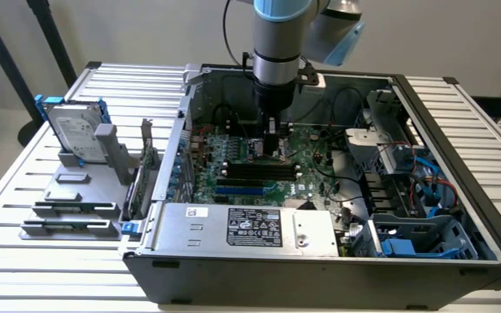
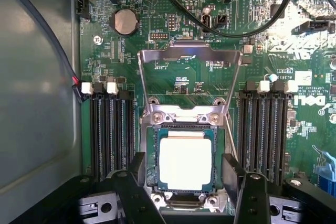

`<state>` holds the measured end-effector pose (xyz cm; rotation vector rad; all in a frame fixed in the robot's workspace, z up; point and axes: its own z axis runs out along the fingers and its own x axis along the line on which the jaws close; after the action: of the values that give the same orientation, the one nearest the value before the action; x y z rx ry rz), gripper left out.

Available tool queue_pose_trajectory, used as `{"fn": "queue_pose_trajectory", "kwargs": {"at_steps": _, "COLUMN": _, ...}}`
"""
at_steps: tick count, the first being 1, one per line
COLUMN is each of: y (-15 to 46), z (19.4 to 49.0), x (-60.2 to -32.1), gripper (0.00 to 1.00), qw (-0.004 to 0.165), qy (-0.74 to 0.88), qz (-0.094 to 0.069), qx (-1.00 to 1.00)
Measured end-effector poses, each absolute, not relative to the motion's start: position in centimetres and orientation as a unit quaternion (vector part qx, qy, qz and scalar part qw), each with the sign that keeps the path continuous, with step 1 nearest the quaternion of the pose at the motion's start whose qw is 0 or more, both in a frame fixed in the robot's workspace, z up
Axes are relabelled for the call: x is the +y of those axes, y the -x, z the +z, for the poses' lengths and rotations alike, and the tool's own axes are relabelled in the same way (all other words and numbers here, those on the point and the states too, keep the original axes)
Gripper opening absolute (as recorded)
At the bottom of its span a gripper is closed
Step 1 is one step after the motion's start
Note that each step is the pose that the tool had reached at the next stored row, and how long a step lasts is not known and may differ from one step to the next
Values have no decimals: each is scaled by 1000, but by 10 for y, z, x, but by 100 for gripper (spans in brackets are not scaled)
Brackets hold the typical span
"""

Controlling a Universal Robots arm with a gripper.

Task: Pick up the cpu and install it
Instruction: 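Place the cpu into insertion slot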

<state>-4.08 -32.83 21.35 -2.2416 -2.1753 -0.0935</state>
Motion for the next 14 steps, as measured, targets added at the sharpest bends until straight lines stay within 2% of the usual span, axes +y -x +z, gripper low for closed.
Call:
{"fn": "queue_pose_trajectory", "kwargs": {"at_steps": 2, "y": 43, "z": 216, "x": -328, "gripper": 66, "qw": 9, "qy": 717, "qz": -30, "qx": -696}}
{"fn": "queue_pose_trajectory", "kwargs": {"at_steps": 4, "y": 46, "z": 217, "x": -328, "gripper": 53, "qw": 9, "qy": 717, "qz": -30, "qx": -696}}
{"fn": "queue_pose_trajectory", "kwargs": {"at_steps": 5, "y": 48, "z": 218, "x": -328, "gripper": 53, "qw": 9, "qy": 717, "qz": -29, "qx": -696}}
{"fn": "queue_pose_trajectory", "kwargs": {"at_steps": 6, "y": 50, "z": 219, "x": -328, "gripper": 42, "qw": 10, "qy": 717, "qz": -29, "qx": -696}}
{"fn": "queue_pose_trajectory", "kwargs": {"at_steps": 7, "y": 52, "z": 219, "x": -328, "gripper": 42, "qw": 11, "qy": 717, "qz": -28, "qx": -696}}
{"fn": "queue_pose_trajectory", "kwargs": {"at_steps": 9, "y": 58, "z": 220, "x": -328, "gripper": 30, "qw": 13, "qy": 717, "qz": -26, "qx": -696}}
{"fn": "queue_pose_trajectory", "kwargs": {"at_steps": 12, "y": 66, "z": 221, "x": -328, "gripper": 24, "qw": 17, "qy": 718, "qz": -21, "qx": -696}}
{"fn": "queue_pose_trajectory", "kwargs": {"at_steps": 14, "y": 72, "z": 222, "x": -328, "gripper": 12, "qw": 20, "qy": 718, "qz": -18, "qx": -696}}
